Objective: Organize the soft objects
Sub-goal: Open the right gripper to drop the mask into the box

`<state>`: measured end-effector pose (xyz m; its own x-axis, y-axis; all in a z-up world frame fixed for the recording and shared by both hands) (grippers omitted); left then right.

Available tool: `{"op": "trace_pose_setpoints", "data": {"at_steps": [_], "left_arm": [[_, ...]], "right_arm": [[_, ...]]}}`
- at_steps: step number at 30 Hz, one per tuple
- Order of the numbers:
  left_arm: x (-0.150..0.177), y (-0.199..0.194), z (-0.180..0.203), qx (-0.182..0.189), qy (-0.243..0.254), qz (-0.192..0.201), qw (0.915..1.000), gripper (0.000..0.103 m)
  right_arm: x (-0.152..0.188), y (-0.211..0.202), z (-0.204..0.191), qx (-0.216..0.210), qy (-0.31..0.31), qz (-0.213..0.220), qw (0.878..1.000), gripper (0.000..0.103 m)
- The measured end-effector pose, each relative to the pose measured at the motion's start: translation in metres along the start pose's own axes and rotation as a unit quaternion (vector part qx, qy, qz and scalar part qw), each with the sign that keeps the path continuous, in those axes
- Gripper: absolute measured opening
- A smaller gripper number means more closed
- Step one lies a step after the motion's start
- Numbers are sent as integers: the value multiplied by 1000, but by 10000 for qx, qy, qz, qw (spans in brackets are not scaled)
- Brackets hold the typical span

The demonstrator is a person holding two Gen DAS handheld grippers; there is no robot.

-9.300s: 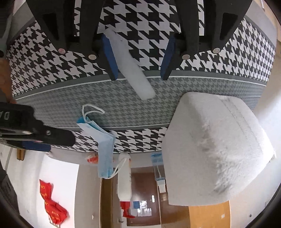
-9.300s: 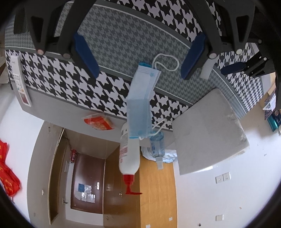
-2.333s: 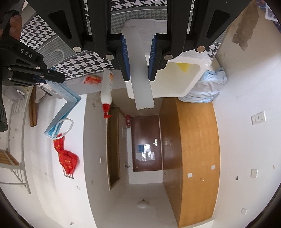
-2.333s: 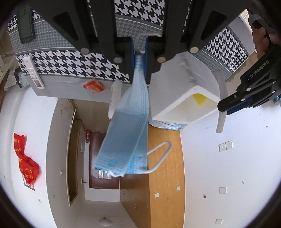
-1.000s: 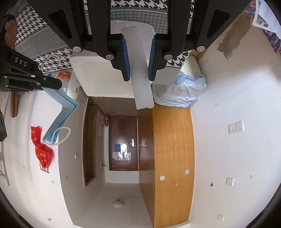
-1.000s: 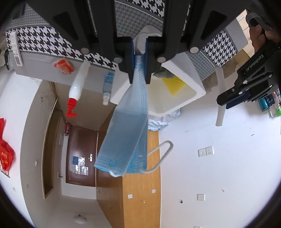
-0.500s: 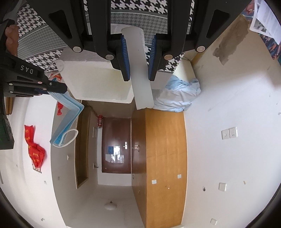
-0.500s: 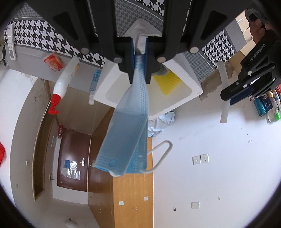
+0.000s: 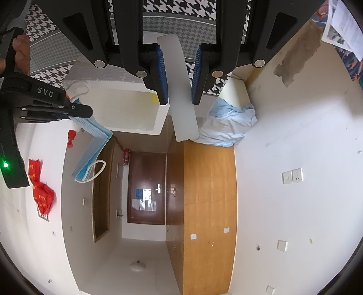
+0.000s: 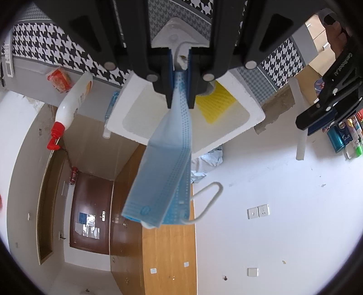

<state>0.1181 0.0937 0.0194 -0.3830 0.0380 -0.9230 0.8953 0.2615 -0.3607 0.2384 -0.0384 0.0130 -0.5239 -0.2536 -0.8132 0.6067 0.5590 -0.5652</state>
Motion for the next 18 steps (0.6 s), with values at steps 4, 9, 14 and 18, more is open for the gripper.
{"op": "trace_pose_setpoints", "data": {"at_steps": [4, 9, 14, 18], "left_arm": [[2, -1, -2, 6, -24, 1, 10000, 23], [4, 1, -5, -17, -70, -31, 10000, 23], [5, 2, -6, -25, -88, -48, 9999, 23], [5, 2, -7, -44, -106, -58, 9999, 23]], "right_arm": [[-3, 9, 1, 48, -18, -63, 10000, 12], [-3, 19, 1, 74, -44, -171, 9998, 14], [-2, 28, -1, 106, -85, -239, 9996, 55], [-1, 25, -1, 111, -80, -165, 9998, 65]]}}
Point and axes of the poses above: each gripper's, at about its wrist camera, not at the fingertips, and y roughly the way its jaws point, z to its right, x to its underside, the point moved 3 cm from there along y, roughly the way its jaws point, and after that the axes turned 9 degrees about y, right-handed, at the moved point
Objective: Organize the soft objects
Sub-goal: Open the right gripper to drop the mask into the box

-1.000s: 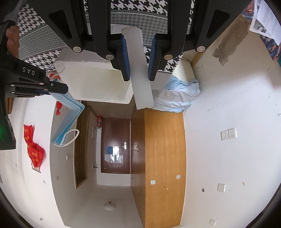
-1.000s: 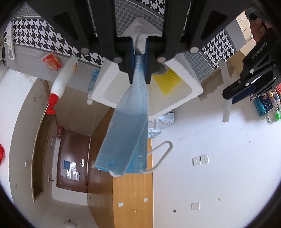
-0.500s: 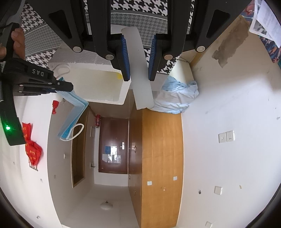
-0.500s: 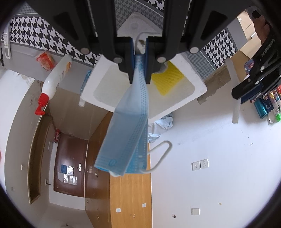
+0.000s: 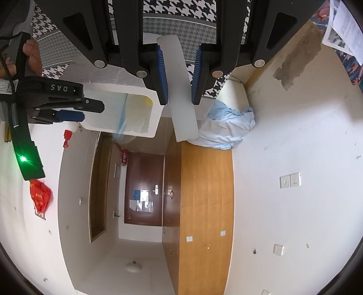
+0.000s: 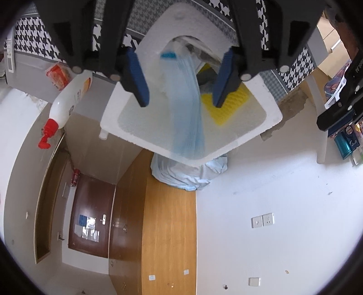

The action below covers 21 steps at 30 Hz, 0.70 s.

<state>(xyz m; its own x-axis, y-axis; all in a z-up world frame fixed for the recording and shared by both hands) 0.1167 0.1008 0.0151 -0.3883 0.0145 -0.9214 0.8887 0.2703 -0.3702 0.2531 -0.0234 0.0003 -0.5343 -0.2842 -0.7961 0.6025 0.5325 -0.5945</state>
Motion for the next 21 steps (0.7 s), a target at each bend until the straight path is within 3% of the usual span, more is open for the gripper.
{"op": "trace_pose_setpoints", "data": {"at_steps": [8, 21], "left_arm": [[-3, 2, -1, 0, -2, 0, 10000, 23], [-14, 7, 6, 131, 91, 84, 9998, 23]], "right_arm": [[0, -9, 2, -107, 107, 96, 9998, 74], [3, -27, 12, -160, 168, 218, 9995, 75]]}}
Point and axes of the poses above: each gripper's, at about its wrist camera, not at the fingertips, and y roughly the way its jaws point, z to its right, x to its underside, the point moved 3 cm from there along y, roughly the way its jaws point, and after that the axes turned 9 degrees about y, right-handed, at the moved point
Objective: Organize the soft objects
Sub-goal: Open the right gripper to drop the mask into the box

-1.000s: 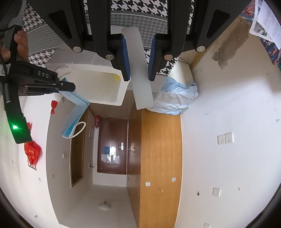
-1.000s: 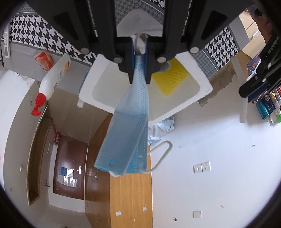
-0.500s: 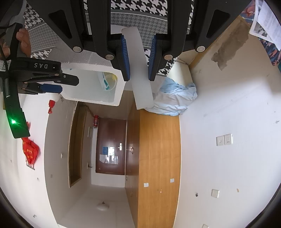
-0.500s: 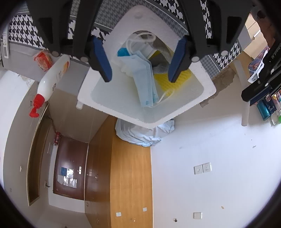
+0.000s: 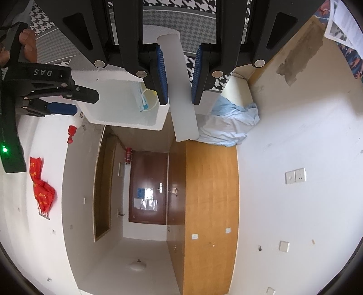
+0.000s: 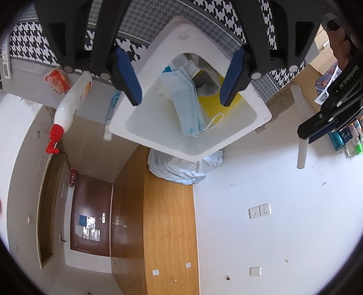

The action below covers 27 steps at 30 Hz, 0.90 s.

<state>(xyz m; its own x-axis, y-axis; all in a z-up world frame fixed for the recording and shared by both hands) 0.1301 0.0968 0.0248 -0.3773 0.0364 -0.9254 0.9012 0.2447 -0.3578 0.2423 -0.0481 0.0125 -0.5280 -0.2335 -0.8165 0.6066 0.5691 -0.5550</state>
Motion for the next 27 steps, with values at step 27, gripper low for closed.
{"op": "trace_pose_setpoints", "data": {"at_steps": [27], "left_arm": [[-23, 16, 31, 386, 167, 78, 9991, 23]], "right_arm": [[7, -43, 22, 225, 174, 574, 9979, 100]]}}
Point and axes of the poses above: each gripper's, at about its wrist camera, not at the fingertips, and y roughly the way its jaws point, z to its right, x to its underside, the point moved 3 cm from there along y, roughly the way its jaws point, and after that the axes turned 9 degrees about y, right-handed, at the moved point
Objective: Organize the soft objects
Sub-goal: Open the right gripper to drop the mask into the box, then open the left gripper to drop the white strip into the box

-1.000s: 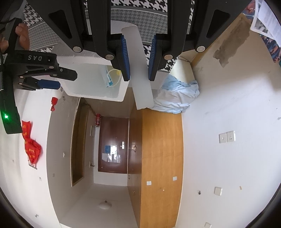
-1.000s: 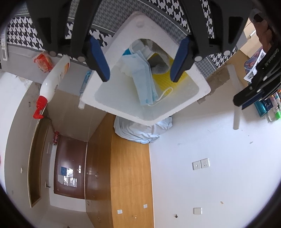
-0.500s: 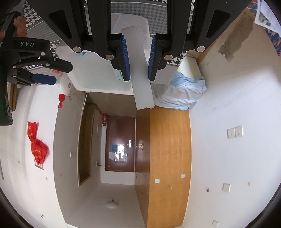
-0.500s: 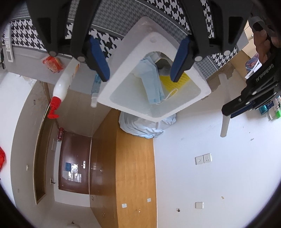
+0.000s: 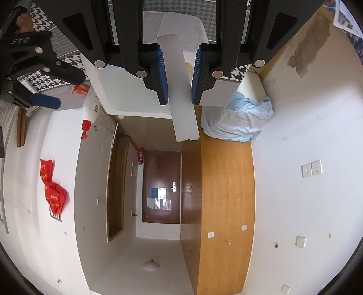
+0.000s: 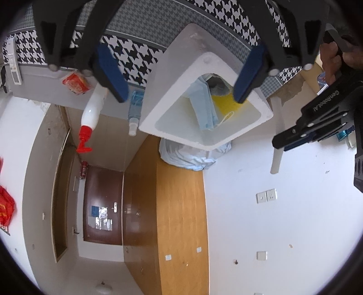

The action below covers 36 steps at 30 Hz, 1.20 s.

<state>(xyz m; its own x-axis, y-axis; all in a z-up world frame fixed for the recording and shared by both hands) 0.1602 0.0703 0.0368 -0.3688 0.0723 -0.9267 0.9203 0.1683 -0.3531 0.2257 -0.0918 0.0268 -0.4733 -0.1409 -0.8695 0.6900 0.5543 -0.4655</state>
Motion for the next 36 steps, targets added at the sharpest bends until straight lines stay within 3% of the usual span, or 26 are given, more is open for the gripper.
{"op": "trace_pose_setpoints", "data": {"at_steps": [36], "left_arm": [[-18, 52, 38, 502, 269, -358, 9977, 23]], "right_arm": [[7, -20, 34, 430, 175, 235, 9986, 102]]}}
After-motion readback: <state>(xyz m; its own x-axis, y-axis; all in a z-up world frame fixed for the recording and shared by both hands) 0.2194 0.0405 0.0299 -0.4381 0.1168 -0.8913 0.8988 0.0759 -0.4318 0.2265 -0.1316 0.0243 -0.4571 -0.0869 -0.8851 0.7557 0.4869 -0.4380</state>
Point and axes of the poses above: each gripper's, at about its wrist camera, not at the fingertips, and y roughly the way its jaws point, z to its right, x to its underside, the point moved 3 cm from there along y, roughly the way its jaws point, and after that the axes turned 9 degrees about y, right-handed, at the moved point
